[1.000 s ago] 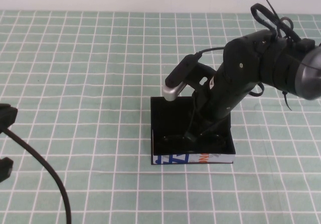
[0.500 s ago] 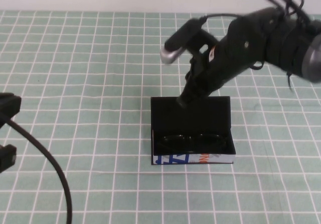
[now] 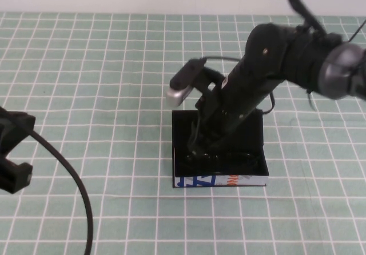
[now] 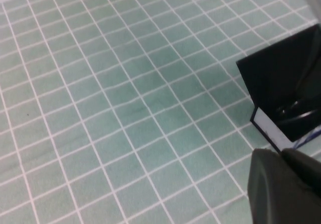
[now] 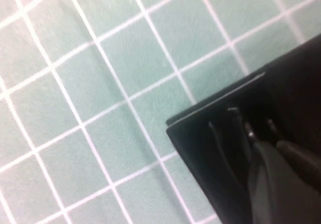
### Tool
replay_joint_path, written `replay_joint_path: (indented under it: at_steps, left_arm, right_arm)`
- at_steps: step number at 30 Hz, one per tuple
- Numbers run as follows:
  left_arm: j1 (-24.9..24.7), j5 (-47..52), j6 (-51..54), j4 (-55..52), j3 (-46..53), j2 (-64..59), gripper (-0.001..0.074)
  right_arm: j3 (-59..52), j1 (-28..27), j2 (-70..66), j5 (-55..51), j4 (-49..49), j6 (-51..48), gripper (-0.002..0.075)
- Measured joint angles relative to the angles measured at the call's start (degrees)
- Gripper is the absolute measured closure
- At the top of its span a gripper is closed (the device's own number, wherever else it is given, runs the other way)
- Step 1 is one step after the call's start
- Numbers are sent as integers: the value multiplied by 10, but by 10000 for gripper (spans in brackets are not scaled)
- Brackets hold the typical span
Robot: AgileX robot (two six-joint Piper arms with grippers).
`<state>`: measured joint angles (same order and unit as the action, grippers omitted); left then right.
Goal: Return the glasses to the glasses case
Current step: Close the glasses case
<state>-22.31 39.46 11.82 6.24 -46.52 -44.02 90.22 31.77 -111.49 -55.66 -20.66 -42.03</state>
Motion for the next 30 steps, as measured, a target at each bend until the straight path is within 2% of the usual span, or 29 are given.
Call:
replay_joint_path:
  at_steps: [9, 21, 30]
  left_arm:
    - [0, 23, 0, 0, 0, 0, 737]
    - [0, 26, 0, -3, 0, -2, 737]
    - [0, 26, 0, -5, 0, -2, 737]
  right_arm:
    - [0, 3, -59, -5, -1, 2, 737]
    - [1, 8, -60, -6, -34, 2, 737]
    - [7, 9, -38, 15, -15, 4, 737]
